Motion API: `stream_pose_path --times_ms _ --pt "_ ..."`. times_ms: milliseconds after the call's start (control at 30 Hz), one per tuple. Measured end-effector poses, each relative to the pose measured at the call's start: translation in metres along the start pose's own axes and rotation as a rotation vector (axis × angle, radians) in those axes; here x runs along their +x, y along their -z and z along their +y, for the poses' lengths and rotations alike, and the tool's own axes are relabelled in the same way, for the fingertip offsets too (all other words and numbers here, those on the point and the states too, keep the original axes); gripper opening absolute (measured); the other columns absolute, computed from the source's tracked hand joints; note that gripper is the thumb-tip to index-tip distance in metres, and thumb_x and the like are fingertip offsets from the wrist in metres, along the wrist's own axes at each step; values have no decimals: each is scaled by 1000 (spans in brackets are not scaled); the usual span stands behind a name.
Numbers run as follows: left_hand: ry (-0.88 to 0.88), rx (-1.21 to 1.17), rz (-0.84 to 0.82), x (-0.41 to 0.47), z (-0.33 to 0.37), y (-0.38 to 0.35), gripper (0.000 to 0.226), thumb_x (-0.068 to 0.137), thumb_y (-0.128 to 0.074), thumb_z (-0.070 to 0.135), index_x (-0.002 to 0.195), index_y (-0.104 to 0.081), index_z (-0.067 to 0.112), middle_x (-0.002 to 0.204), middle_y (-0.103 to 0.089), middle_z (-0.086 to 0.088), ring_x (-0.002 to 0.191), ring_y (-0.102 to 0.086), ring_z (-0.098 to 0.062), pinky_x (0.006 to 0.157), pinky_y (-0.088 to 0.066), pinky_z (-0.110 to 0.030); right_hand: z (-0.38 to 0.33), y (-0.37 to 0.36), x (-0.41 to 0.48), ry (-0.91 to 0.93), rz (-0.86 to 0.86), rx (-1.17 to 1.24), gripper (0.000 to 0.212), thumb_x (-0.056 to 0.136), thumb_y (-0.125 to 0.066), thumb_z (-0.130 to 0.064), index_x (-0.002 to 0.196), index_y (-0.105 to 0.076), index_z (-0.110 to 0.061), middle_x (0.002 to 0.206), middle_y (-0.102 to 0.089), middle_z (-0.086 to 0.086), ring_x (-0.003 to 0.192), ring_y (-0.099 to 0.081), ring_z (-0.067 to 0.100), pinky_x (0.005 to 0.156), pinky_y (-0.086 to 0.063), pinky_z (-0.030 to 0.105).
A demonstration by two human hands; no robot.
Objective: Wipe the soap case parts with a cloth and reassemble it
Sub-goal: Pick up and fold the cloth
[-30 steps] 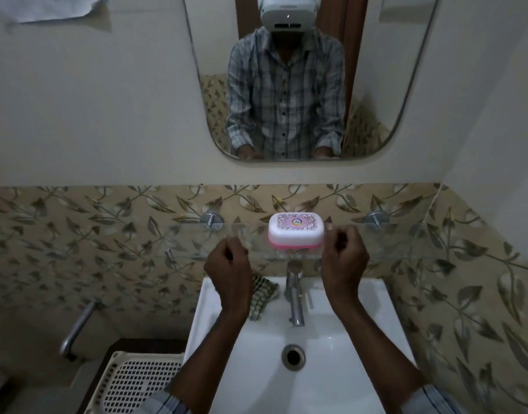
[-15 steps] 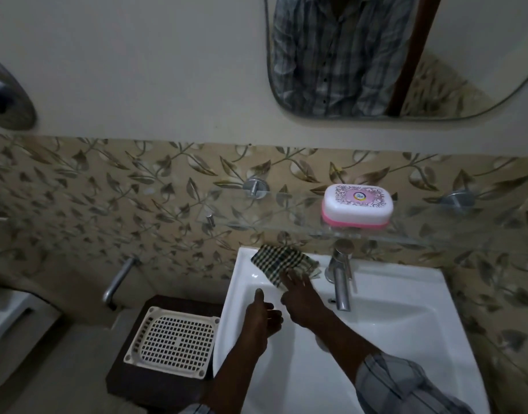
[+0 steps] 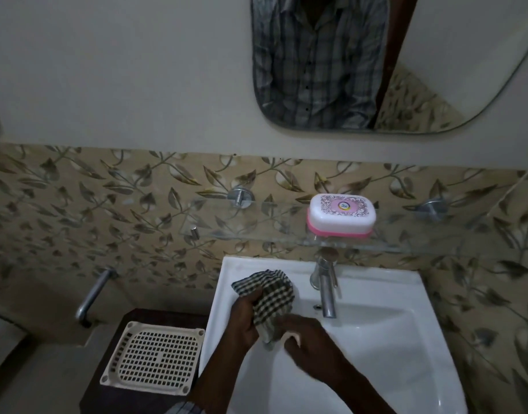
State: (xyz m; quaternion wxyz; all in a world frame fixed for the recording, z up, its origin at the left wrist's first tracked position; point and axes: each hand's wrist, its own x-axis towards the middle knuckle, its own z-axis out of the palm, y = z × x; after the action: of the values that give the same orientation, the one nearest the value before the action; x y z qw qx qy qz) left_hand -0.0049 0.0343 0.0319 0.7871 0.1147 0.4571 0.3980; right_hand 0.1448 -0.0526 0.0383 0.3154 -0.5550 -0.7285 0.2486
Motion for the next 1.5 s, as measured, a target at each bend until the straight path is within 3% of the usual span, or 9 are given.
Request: stream_pose_path --times_ms 100,200,333,500,633,800,967,1300,1500 --pt "6 -25 -187 -13 4 4 49 97 -53 25 133 -59 -8 122 -69 -30 105 -72 -42 83 -62 -47 4 15 13 -253 253 244 25 95 -61 -15 120 -63 -17 127 -63 -3 120 -58 13 105 -47 41" --pt "35 9 -323 -28 2 0 58 96 -47 45 129 -67 2 135 -64 -26 120 -66 -40 92 -59 -49 -8 15 34 -397 206 266 73 93 -38 -61 154 -22 -23 150 -25 -17 142 -24 4 117 -22 27" --pt "-37 54 -322 -42 -8 -18 58 99 -44 44 137 -60 4 140 -61 -21 130 -60 -34 103 -54 -43 -17 -3 52 -553 120 237 70 102 -27 -51 157 2 -17 165 -6 2 151 -13 18 122 -19 41" --pt "-466 802 -93 -58 4 -26 38 94 -46 53 117 -68 34 123 -72 -10 106 -71 -6 79 -57 -22 -17 -6 46 -853 269 813 71 98 -31 -61 145 -43 -10 146 -50 16 133 -48 32 112 -37 50" --pt "-667 1641 -461 -52 -15 -10 76 100 -53 47 159 -8 33 171 4 -2 158 8 -17 128 4 -38 -15 20 48 -822 202 1493 65 85 -54 -65 114 -73 -10 115 -72 16 107 -69 30 94 -55 45" --pt "-893 961 -157 -63 -10 -3 43 96 -67 20 136 -60 33 138 -64 13 132 -55 -2 117 -41 -36 -4 39 43 -806 95 1349 51 87 -63 -42 119 -69 -3 121 -67 26 105 -66 40 94 -51 50" --pt "-1037 1211 -155 -54 12 -19 52 93 -69 13 143 -56 23 148 -53 7 140 -44 -4 117 -33 -20 -16 52 40 -740 -76 1247 42 93 -58 -42 112 -73 -7 117 -71 22 107 -69 36 83 -58 41" --pt "-1071 977 -110 -48 17 -21 17 73 -81 3 81 -72 16 97 -71 6 101 -67 -15 89 -51 -22 -26 69 44 -706 -143 1078 37 97 -54 -35 97 -76 -5 107 -74 19 97 -72 30 79 -58 35" --pt "-645 1104 -291 -44 26 -30 19 69 -87 15 73 -71 24 93 -80 0 89 -76 -15 87 -60 -34 -34 70 51 -786 -406 996 73 86 -35 -78 121 -69 -24 121 -71 12 113 -68 27 87 -58 32"
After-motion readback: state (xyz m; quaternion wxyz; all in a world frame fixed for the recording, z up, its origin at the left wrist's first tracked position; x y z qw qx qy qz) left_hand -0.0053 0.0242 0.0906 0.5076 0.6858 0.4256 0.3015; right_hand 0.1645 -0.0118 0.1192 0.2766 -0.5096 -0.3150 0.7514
